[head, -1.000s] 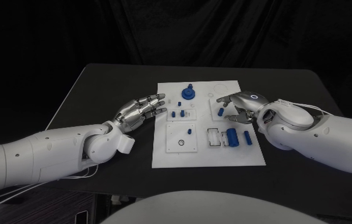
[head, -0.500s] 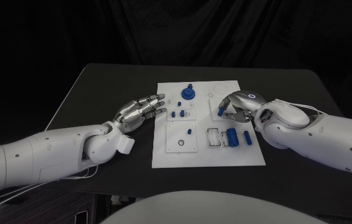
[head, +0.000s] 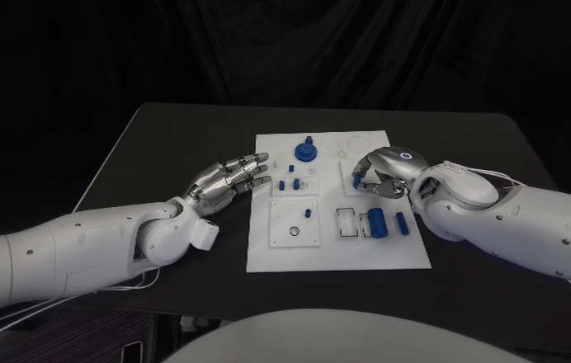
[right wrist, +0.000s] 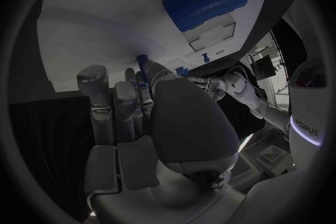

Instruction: Assemble the parts on the task board

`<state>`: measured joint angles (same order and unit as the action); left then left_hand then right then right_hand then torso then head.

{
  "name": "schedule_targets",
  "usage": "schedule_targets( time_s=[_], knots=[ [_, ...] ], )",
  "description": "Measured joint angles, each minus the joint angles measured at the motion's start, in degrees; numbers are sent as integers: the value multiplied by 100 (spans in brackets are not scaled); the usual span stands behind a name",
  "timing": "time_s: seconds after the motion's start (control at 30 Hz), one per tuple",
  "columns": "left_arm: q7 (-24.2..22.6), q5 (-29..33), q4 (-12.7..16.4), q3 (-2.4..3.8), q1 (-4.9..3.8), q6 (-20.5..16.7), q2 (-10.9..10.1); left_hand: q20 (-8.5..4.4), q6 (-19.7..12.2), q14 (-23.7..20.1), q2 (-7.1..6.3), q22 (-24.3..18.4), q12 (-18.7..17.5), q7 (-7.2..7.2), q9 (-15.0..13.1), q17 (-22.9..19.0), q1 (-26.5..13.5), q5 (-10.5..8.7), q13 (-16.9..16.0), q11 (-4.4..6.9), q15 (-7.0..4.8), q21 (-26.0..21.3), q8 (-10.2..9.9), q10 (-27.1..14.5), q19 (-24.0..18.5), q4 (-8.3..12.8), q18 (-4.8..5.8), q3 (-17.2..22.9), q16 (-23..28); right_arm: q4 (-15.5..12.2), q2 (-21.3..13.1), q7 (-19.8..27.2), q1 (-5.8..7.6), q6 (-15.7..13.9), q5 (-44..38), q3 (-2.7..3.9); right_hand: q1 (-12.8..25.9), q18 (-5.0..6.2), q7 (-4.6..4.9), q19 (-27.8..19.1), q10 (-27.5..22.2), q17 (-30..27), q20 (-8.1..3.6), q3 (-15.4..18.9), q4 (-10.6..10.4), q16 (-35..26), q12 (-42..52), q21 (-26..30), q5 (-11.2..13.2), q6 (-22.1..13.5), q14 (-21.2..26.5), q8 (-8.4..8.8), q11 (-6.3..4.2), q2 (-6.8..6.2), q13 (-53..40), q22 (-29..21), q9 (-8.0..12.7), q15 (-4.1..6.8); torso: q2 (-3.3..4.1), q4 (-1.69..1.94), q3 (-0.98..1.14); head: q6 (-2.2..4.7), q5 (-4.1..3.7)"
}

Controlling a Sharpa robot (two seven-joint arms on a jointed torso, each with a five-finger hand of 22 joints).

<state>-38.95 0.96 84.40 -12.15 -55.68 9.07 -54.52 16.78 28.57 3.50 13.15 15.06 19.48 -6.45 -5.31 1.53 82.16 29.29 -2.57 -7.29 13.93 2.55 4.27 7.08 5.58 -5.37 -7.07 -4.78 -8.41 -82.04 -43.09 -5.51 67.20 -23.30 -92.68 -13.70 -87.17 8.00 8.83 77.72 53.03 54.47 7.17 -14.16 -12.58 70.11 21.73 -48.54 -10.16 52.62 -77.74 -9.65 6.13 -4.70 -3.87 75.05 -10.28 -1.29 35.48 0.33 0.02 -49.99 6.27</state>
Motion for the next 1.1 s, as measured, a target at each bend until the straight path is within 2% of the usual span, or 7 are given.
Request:
schedule_targets(
  time_s=[0.17, 0.53, 0.67, 0.73, 0.77, 0.87, 1.1],
  knots=[
    [0, 0, -3, 0, 6, 5, 5, 0, 0, 0, 0, -6, 0, 0, 0, 0, 0, 0, 0, 0, 0, 0, 0, 0, 0, 9, 0, 40, 0, 5, 14, 7, -8, 1, 0, 0, -4, 0, 5, 0, 0, -14, 0, 0, 0, 0, -6, 0, 0, -5, 0, 10, 0, -6, -9, 0, 0, 0, 0, 0, 1, 0, 8],
    [0, 0, -14, 0, 12, 13, 5, 0, 54, 0, 0, -23, 0, -54, -4, 0, 0, 0, 0, 0, 0, 0, 0, 0, 0, 56, 0, 87, 0, 12, 23, 8, -12, 26, -1, 1, 70, 0, 122, 0, -43, -107, 0, 47, -47, -110, -133, 85, 27, -267, 24, 213, 43, -127, -23, 0, 45, -24, -1, 0, 0, 0, 6],
    [0, 0, -14, 0, 19, 15, 3, 0, 54, 0, 0, -23, 0, -54, -6, -1, 0, 0, 0, 0, 0, 0, 22, 0, 0, 56, 0, 87, 0, 11, 24, 19, -16, 16, -1, 1, -58, 1, 48, 5, 139, -5, -5, -49, 18, -60, -104, -19, -154, 16, 3, 88, -2, -105, -86, 0, -44, -3, 0, -1, -1, 0, 2],
    [0, 0, -14, 0, 20, 15, 2, 0, 53, 0, 0, -23, 0, -53, -6, -1, 0, 0, 0, 0, 0, 0, 22, 0, 0, 56, 0, 87, 0, 6, 23, 29, -19, 3, -2, 1, -146, -9, -7, 79, 318, 62, -39, -107, 76, -16, -31, -147, -225, 217, -53, -18, -59, -61, -125, 0, -116, 53, -1, -3, -2, 0, 1],
    [0, 0, -14, 0, 20, 15, 1, 0, 53, 0, 0, -23, 0, -53, -6, 0, 0, 0, 0, 0, 0, 0, 22, 0, 0, 56, 0, 87, 0, 0, 21, 37, -21, -11, -2, 1, -183, -88, -43, 107, 421, 94, -67, -140, 108, 0, 8, -223, -225, 329, -83, -81, -100, -42, -150, 0, -166, 84, -1, -4, -2, 0, 1],
    [0, 0, -14, 0, 22, 16, -2, 0, 52, 0, 0, -23, 0, -52, -6, -1, 0, 0, 0, 0, 0, 0, 22, 0, 0, 55, 0, 87, 0, -19, 11, 58, -27, -58, -2, 1, -274, -91, -126, 193, 673, 171, -153, -239, 208, 27, 75, -420, -195, 578, -167, -222, -193, -40, -200, 0, -286, 167, -3, -5, -2, 0, 5],
    [0, 0, -18, 0, 29, 19, -8, 0, 55, 0, 0, -23, 0, -55, -6, -1, 0, 0, 0, 0, 0, 0, 22, 0, 0, 55, 0, 86, 0, -69, -27, 81, -30, -200, -2, -1, -333, -89, -153, 209, 757, 176, -169, -302, 272, 27, 87, -442, -192, 605, -174, -240, -244, -40, -249, 0, -375, 174, -3, -4, -2, 0, 26]
  ],
)
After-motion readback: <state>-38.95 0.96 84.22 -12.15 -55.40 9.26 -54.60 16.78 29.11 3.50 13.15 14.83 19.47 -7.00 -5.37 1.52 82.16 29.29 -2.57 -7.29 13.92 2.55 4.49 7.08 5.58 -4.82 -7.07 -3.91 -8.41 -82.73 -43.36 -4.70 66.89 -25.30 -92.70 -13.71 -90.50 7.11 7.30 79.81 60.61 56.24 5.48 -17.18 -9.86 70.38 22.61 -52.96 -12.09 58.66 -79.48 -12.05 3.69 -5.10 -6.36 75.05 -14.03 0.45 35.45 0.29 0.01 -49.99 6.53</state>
